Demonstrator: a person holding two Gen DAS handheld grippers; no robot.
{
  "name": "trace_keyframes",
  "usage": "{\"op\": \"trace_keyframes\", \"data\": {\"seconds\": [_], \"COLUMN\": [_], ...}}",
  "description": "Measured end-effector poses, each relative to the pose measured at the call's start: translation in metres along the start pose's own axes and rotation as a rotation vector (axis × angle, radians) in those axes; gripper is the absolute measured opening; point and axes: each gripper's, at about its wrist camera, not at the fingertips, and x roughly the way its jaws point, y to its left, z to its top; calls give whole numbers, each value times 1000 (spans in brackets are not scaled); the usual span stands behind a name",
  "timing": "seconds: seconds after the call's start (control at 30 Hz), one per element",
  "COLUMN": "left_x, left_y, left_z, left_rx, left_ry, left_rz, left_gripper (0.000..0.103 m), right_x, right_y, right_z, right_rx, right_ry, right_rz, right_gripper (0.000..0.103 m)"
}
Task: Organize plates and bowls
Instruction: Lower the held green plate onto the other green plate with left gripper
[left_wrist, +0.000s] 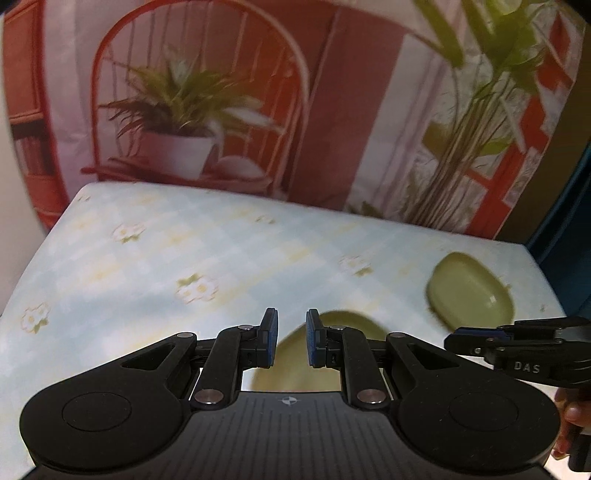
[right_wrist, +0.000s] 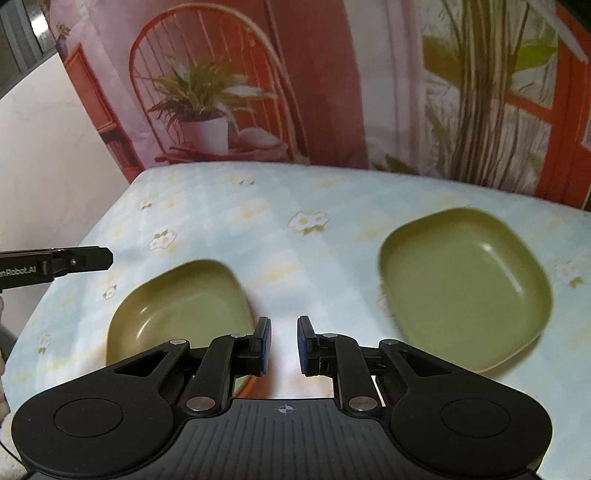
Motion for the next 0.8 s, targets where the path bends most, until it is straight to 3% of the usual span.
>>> {"op": "trace_keyframes", "data": {"seconds": [0.37, 0.8], "left_x": [17, 57], "left_y": [-50, -94], "left_z": [23, 34], "left_rx": [20, 72], "left_ry": [-9, 12], "left_rz": [-80, -152], "left_gripper": [17, 17], "right_x": [-30, -32], "right_y": [-53, -110], "right_z": [12, 8], "right_rx": [6, 39], "right_ry": [-54, -59], "right_rz": [-74, -145], "right_gripper": [15, 16]}}
